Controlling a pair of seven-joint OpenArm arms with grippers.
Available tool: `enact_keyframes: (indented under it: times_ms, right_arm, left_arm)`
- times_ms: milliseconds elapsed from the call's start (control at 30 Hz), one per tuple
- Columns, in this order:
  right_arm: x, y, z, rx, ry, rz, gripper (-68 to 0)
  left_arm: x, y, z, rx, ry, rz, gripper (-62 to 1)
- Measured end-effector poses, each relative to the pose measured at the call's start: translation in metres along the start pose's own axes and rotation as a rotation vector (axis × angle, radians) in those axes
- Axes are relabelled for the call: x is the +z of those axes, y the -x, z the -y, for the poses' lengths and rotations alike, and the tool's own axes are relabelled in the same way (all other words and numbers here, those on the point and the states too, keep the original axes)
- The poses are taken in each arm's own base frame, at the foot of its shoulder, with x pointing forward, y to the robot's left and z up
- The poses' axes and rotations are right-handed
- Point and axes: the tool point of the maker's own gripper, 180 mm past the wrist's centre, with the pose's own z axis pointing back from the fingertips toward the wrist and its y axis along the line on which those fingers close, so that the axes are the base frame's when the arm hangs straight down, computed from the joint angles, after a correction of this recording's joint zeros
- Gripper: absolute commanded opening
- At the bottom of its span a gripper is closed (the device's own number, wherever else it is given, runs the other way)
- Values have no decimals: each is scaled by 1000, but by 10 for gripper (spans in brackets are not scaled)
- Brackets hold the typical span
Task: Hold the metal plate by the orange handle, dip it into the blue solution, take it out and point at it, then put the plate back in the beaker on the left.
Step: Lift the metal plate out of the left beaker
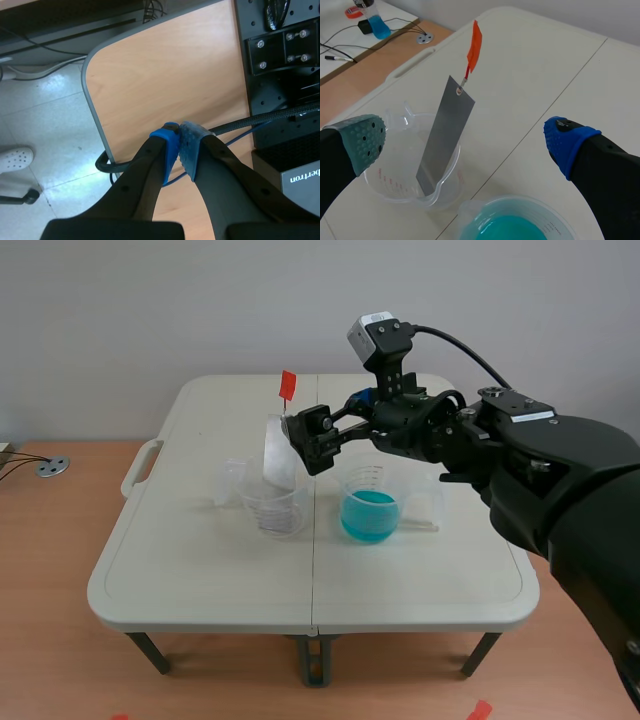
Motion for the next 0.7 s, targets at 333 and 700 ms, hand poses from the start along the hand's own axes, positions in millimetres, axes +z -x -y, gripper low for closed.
enact_keyframes:
  times_ms: [333, 700]
  right_arm:
    - [-30, -17, 1, -2, -15, -22, -12]
    - [-59, -37, -17, -11, -53, -25, -12]
  left_arm:
    - [0, 0, 0, -1, 0, 1, -594]
    - [0, 0, 0, -1, 0, 0, -594]
